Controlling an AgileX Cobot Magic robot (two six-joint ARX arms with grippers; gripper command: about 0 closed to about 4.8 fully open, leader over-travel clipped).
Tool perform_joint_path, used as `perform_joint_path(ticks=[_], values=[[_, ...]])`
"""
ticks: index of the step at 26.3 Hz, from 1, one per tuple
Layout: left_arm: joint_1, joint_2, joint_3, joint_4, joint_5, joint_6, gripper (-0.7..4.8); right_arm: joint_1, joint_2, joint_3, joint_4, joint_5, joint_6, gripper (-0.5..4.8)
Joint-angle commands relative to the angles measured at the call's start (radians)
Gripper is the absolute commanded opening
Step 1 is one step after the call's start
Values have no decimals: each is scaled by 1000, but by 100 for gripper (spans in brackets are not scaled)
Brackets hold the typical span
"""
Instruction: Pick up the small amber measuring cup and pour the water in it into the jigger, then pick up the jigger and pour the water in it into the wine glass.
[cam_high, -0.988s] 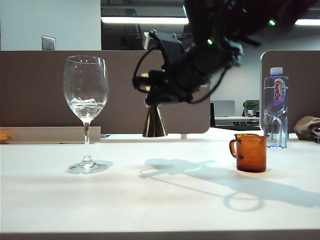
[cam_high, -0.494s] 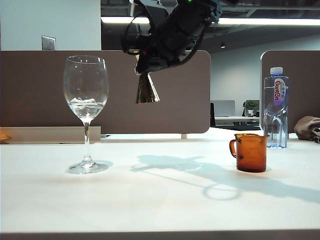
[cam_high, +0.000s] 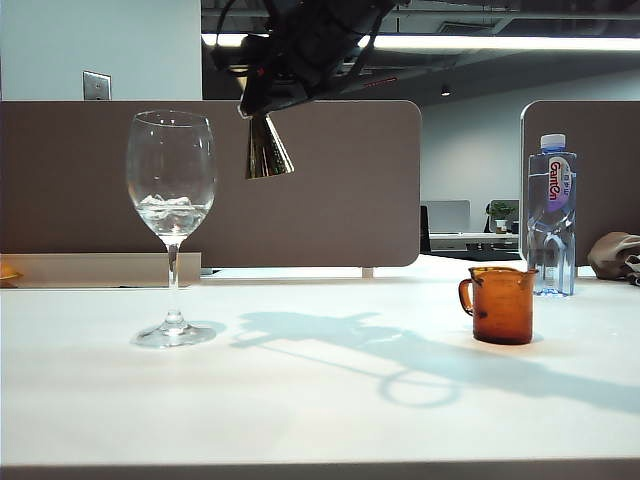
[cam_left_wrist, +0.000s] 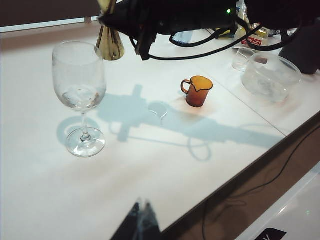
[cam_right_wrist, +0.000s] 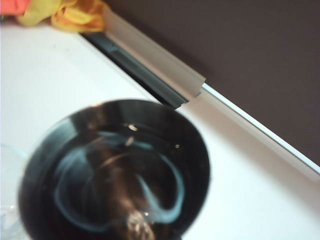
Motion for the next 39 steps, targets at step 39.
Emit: perform_joint_path(ticks=[39], values=[[1,0,2,10,1,1,-2,60,85,171,-146,105,-531,-1]])
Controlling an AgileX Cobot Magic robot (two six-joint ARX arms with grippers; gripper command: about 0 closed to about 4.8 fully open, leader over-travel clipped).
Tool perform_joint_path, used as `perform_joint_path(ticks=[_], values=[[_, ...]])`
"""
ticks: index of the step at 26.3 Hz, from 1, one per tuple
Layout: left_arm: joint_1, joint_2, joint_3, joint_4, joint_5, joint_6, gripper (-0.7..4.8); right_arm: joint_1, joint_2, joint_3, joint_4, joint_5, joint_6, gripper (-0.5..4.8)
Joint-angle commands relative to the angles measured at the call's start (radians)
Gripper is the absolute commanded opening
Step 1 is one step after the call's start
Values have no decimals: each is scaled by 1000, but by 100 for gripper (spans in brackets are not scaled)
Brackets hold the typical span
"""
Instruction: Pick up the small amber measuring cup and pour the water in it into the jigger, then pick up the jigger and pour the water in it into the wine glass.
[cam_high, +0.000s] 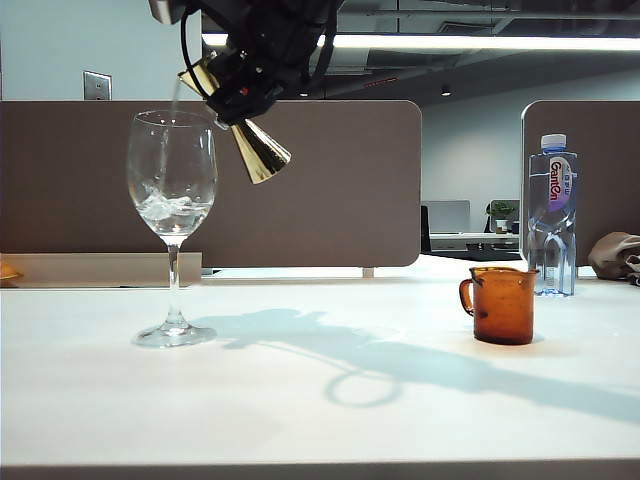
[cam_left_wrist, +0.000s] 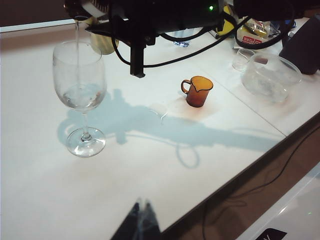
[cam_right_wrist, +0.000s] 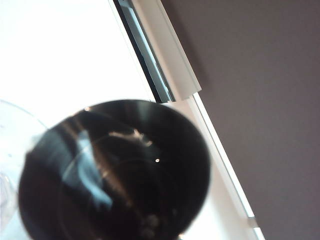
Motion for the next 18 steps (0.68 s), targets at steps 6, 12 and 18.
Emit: perform_joint_path(ticks=[6,12,18], values=[[1,0,2,10,2,1,-2,2,-4,9,24,38,-179,-1],[1,0,2,10,2,1,-2,2,-4,9,58,75,-306,-1],[1,0,2,10,2,1,-2,2,-4,9,123,75,-465,-1]])
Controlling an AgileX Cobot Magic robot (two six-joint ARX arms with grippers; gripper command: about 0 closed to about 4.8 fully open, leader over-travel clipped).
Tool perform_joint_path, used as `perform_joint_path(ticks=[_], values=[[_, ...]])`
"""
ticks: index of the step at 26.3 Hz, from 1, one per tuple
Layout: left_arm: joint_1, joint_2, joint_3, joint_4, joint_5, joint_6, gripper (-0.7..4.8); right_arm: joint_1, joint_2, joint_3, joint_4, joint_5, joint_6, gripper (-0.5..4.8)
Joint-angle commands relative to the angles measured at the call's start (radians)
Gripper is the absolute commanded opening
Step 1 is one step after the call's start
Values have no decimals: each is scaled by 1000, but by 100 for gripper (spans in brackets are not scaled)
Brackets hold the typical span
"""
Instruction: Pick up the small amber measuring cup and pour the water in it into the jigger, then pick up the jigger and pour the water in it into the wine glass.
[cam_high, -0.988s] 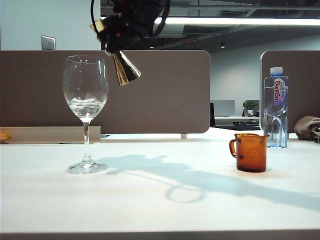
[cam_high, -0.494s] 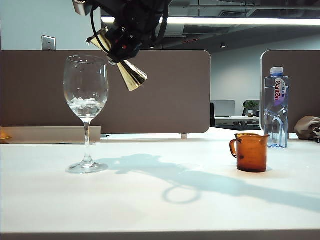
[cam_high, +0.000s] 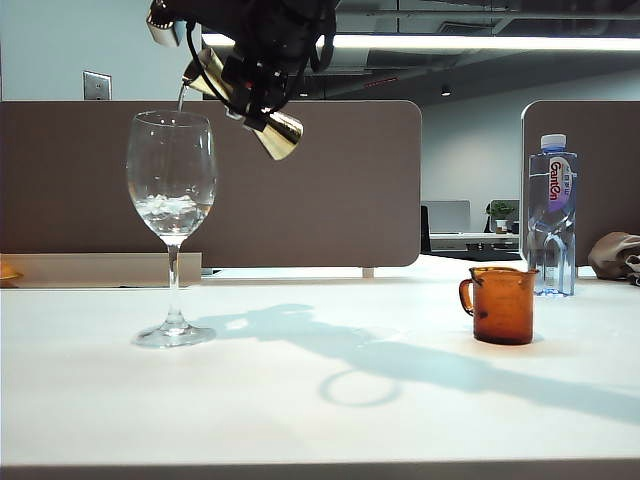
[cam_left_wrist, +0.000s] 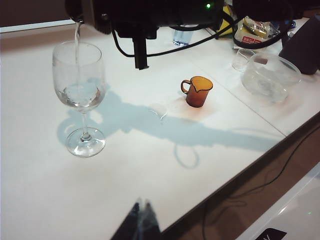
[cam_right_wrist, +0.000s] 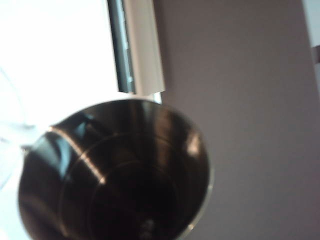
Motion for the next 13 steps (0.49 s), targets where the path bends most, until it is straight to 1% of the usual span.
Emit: perform_joint_path(ticks=[1,2,8,9,13], values=[[1,0,2,10,2,1,-2,2,-5,8,61,2,-126,-1],[1,0,2,10,2,1,-2,2,-6,8,73,2,-169,-1],[1,0,2,10,2,1,-2,1,-6,8,141,-2,-307,-1],[1,0,2,10,2,1,-2,1,-6,8,166,-6,-347,-1],[1,0,2,10,2,1,-2,1,-6,8,250,-23,-427,-1]])
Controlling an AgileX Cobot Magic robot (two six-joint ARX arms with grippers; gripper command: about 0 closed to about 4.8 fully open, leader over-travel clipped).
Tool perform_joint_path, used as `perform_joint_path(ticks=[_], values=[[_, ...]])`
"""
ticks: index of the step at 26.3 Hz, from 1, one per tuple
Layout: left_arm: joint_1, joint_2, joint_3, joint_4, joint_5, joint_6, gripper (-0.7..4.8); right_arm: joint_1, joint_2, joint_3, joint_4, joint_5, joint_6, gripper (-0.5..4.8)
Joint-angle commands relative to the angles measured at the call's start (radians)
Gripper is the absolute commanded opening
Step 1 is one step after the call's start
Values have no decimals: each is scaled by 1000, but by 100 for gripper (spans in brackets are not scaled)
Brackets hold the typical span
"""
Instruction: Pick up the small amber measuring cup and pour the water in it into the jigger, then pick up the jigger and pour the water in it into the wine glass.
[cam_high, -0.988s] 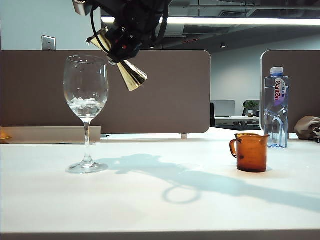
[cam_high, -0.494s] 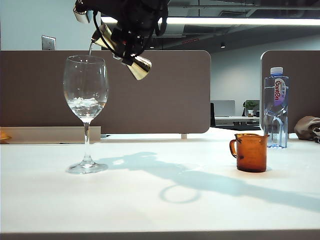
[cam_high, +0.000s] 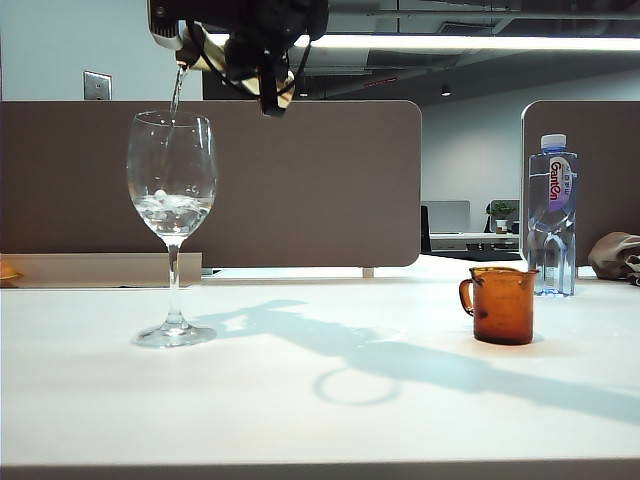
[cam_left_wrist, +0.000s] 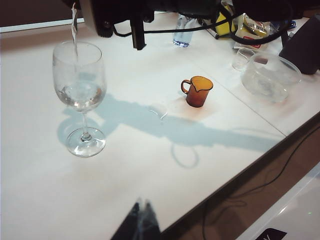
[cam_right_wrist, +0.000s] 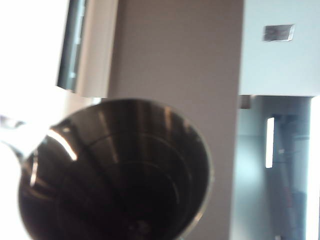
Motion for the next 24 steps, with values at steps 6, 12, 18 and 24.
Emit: perform_joint_path(ticks=[6,12,18,24], values=[[1,0,2,10,2,1,-2,1,-6,9,150,-35,-111,-1],[1,0,2,10,2,1,-2,7,-8,13,173,-113,-231,-1],[1,0,2,10,2,1,-2,12,-8,13,212,-37,-103,-1],[1,0,2,10,2,1,-2,-55,-83,-142,315,111,466,-1]])
